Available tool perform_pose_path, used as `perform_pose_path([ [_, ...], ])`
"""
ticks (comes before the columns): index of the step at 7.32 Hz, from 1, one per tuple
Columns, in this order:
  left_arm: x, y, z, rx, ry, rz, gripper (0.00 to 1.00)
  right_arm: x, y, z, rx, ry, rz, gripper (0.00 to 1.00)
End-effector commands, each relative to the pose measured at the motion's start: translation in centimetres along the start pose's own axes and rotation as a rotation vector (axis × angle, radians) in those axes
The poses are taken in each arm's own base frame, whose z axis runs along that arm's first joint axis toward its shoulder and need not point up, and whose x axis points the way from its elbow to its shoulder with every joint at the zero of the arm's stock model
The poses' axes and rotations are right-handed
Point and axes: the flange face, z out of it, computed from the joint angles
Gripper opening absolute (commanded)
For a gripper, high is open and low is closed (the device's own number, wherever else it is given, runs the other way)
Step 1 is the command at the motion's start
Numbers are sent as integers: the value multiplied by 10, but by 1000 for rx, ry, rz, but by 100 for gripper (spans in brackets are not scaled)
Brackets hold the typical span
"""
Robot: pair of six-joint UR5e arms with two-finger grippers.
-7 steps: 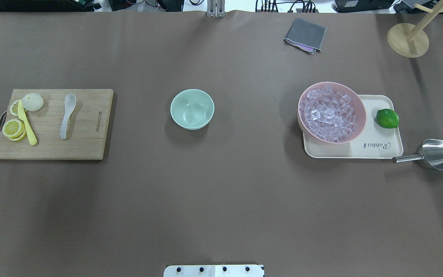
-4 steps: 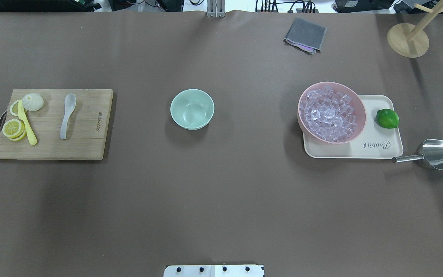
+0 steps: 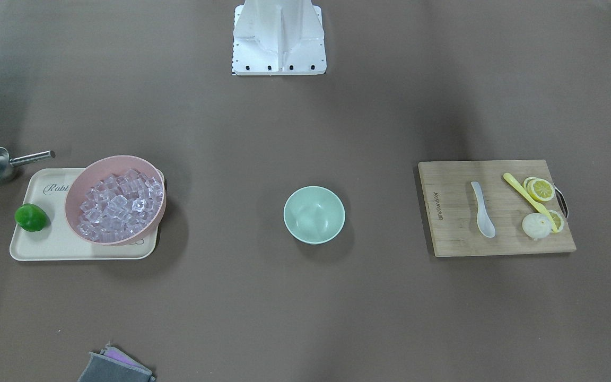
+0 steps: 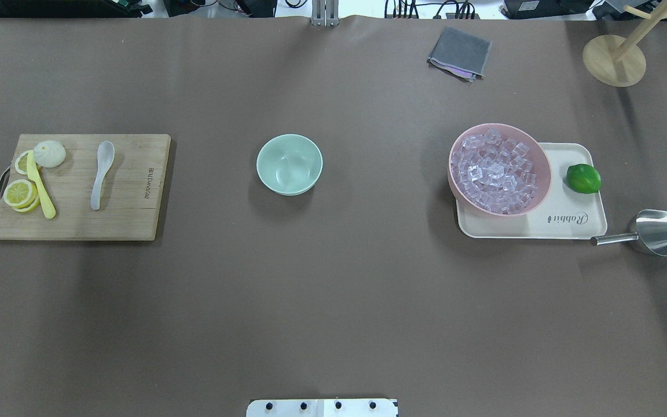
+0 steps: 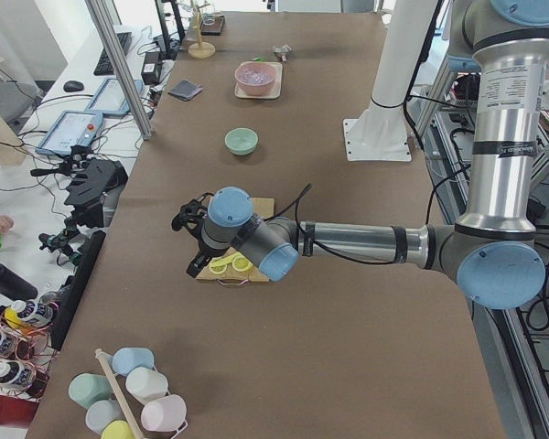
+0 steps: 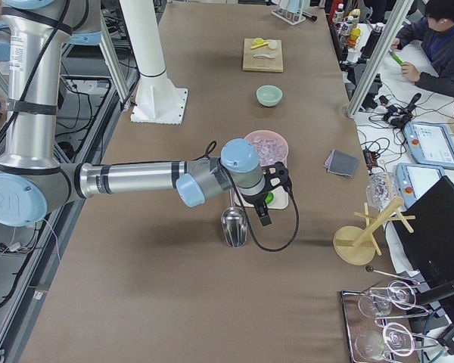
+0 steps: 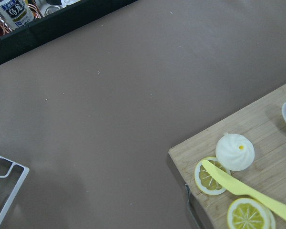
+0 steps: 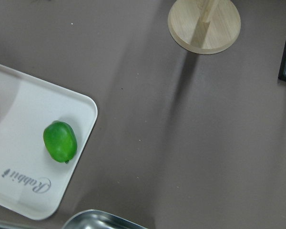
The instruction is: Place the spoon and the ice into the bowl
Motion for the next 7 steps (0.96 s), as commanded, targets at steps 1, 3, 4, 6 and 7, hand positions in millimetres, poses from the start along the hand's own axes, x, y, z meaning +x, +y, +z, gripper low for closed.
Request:
perform_pose_path([
  [1,98,-41,65,-40,125,-204,99,-70,-28,30,17,-87,152,100],
  [3,144,-40,107,-10,59,-343,99,-120,-33,53,33,-43,258,97],
  [4,167,-48,122,0,50,-380,99,-137,-31,68,39,-7,315,96],
  [6,201,-41,155,7,6,-388,98,-174,-32,96,51,84,345,95],
  [7,214,-33,170,10,-21,-390,98,-184,-33,101,53,118,354,95],
])
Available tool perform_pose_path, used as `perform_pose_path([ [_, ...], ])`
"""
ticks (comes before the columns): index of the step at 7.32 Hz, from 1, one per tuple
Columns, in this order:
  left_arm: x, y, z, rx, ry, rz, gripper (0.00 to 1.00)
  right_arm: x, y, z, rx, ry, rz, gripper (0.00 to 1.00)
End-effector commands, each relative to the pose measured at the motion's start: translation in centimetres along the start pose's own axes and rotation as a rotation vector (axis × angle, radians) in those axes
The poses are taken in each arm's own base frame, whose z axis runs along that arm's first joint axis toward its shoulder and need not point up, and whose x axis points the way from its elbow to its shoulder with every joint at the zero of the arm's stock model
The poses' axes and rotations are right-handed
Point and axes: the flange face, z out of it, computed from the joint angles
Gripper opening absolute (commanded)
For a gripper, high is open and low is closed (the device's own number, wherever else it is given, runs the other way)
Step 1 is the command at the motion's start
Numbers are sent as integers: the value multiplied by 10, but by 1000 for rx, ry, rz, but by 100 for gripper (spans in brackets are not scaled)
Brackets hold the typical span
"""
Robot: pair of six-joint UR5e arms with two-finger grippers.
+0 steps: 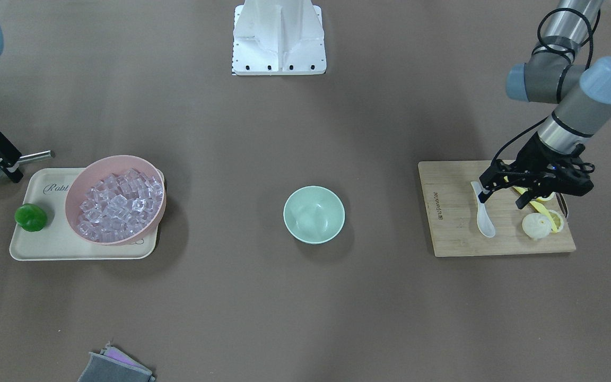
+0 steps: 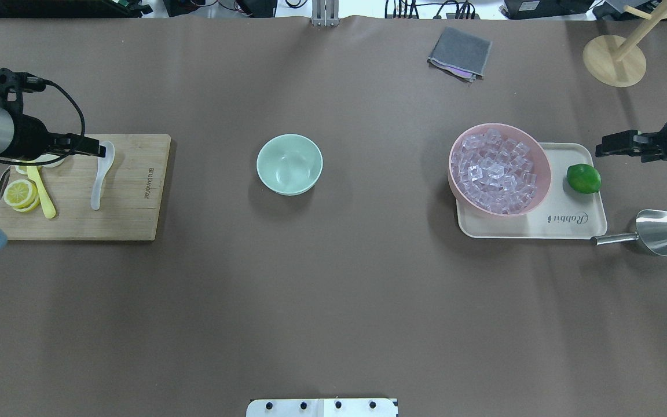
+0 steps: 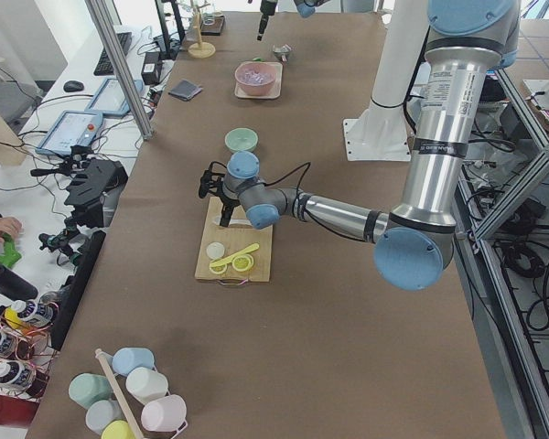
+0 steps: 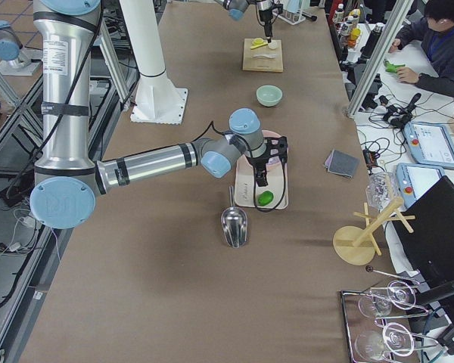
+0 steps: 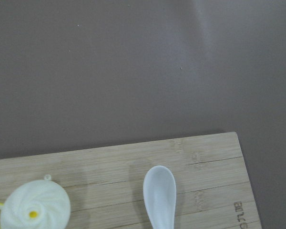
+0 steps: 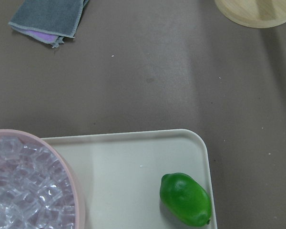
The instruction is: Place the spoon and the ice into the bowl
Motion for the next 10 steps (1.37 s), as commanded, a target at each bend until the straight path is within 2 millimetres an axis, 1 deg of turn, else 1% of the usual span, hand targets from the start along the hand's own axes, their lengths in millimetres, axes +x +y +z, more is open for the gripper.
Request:
perform_pose_path([
  [1,20,27,32,36,-64,-4,97,-22,9,11,16,88,13,95],
  [2,23,36,40,61,-94,11,93,-25,10,11,19,104,11,95],
  [3,21,39,45,60,-105,13,81,-25,11,11,20,105,10,95],
  [4,20,40,45,59,-107,14,61,-25,11,10,22,104,9,95],
  [5,15,43,45,55,-113,15,45,-26,12,11,21,104,8,96],
  [6,14,44,45,54,-114,18,33,-26,12,10,21,103,6,96],
  [7,13,44,45,52,-115,20,18,-27,11,10,23,100,7,96],
  [8,15,44,44,53,-110,23,0,-27,11,10,23,100,7,96],
  [9,18,43,41,56,-103,22,0,-27,11,10,23,100,7,96],
  [10,36,38,28,72,-67,22,0,-27,11,10,24,99,6,96],
])
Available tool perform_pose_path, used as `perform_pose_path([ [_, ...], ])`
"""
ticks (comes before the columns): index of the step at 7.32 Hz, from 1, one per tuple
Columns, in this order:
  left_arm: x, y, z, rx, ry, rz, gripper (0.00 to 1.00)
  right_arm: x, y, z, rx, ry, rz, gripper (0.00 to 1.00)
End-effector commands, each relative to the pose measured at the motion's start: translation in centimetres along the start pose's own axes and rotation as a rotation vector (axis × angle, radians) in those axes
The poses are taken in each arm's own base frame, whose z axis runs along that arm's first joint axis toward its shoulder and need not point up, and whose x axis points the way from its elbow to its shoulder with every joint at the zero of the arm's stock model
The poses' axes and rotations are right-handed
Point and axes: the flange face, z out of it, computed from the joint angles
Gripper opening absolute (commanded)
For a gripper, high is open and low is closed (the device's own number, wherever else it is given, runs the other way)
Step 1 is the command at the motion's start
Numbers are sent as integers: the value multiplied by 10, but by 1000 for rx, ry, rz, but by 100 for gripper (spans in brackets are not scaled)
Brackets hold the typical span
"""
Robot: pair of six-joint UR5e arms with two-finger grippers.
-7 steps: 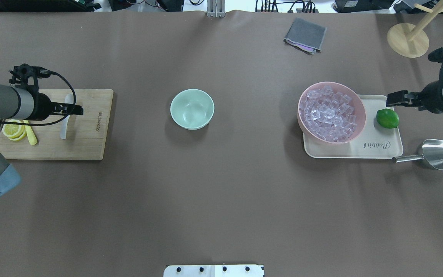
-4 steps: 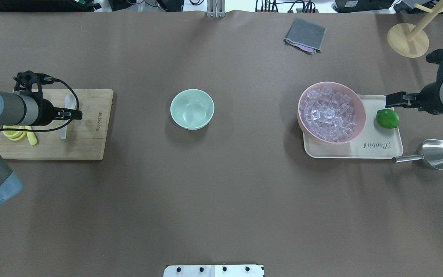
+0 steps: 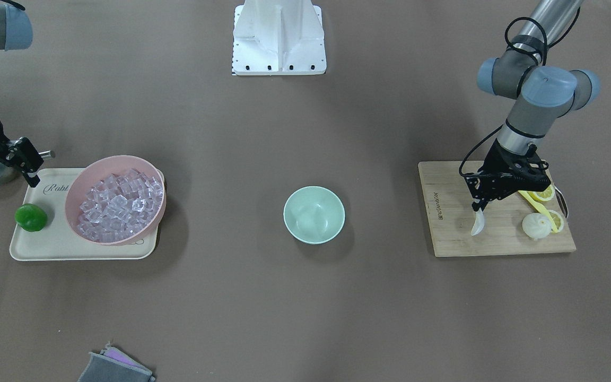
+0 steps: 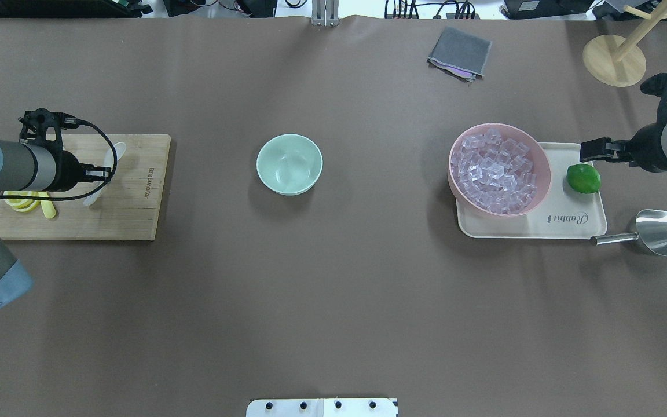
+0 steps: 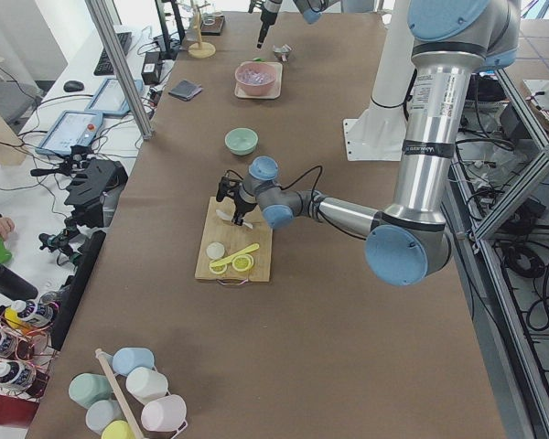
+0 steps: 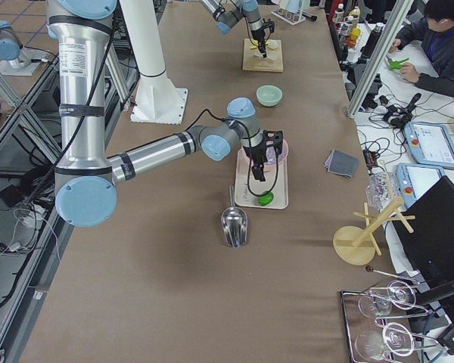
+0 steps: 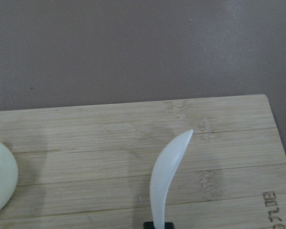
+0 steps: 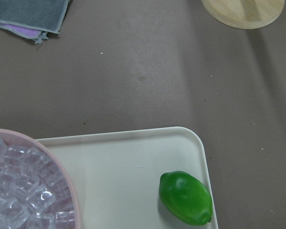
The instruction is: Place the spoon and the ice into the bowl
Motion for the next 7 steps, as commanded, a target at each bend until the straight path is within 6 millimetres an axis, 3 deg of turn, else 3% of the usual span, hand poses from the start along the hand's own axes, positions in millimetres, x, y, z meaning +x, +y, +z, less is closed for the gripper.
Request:
perform_pose_path([
  [1,31,-11,-27,28,72,-35,0,-1,0,0,1,-1,-2,97],
  [2,64,-26,-32,43,131,-195,0,-1,1,1,0,0,-2,96],
  [3,118,-39,-36,44,206,-296,0,-2,2,3,1,3,7,96],
  [5,226,-19,-32,56,303,-371,0,-7,4,4,0,0,27,95],
  [6,268,-1,-27,63,328,-367,0,-8,5,4,-1,0,26,96],
  [7,296,-9,-19,68,339,-366,0,-8,5,4,-1,0,26,96],
])
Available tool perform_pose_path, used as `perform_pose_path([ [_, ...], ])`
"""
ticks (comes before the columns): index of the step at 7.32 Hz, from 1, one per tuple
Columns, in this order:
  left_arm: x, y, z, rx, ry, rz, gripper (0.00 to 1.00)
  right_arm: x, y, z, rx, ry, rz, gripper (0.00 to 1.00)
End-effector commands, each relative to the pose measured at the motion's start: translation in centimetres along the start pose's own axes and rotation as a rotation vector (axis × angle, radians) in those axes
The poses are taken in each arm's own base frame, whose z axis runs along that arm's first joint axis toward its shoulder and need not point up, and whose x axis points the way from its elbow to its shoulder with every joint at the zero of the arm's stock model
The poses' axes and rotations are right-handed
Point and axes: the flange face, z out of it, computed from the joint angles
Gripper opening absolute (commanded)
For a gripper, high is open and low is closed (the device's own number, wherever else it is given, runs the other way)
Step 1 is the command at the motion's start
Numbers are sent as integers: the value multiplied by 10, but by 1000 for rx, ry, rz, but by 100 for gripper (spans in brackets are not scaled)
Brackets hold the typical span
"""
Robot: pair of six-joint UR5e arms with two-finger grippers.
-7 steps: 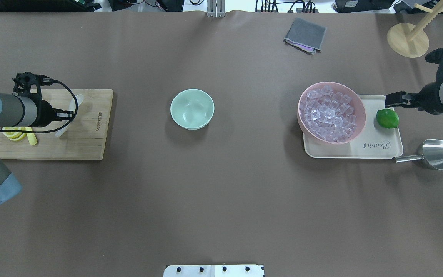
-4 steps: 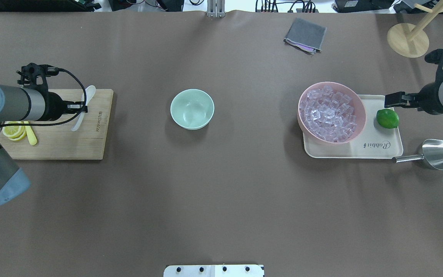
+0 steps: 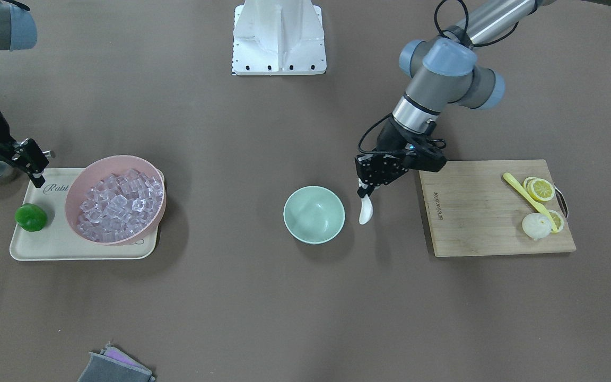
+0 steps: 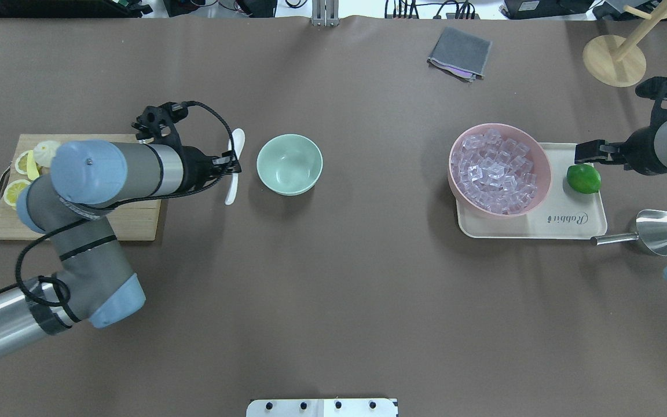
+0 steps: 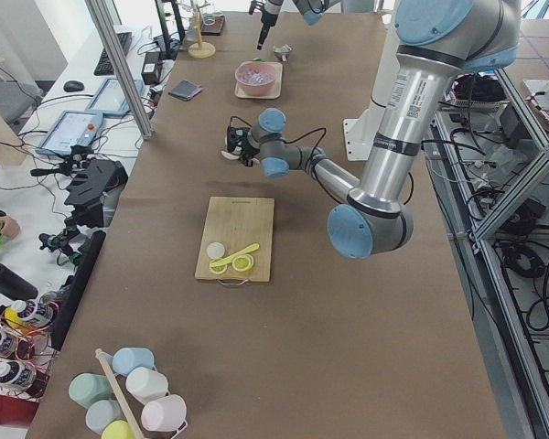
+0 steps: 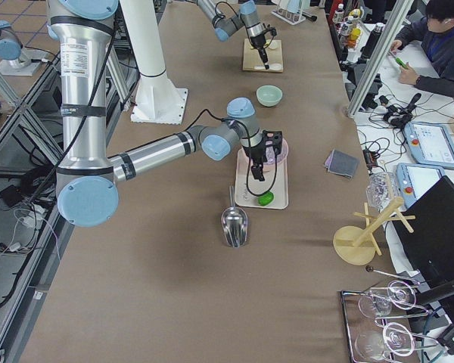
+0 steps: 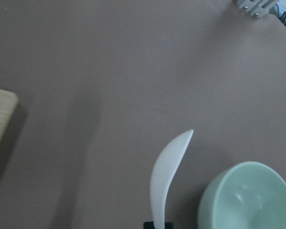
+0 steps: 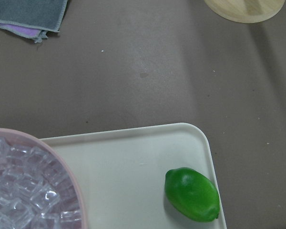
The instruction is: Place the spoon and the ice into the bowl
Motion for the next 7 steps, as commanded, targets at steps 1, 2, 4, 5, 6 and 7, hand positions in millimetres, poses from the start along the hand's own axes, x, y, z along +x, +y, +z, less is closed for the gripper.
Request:
perform_pose_path([
  [1,56,15,32,5,30,-5,0,-1,1,0,-1,-1,0,96],
  [2,58,16,40,2,22,-2,0,-2,1,1,-2,-1,-1,97],
  [4,60,18,41,-1,24,5,8,-27,-2,0,-2,-33,-17,97],
  [5,59,17,41,0,24,6,61,-41,0,1,-6,-50,-8,97],
  [6,56,16,44,3,16,5,96,-53,2,-1,-10,-68,-1,97],
  [7,56,18,43,0,19,7,97,-64,2,-4,-13,-86,7,97],
])
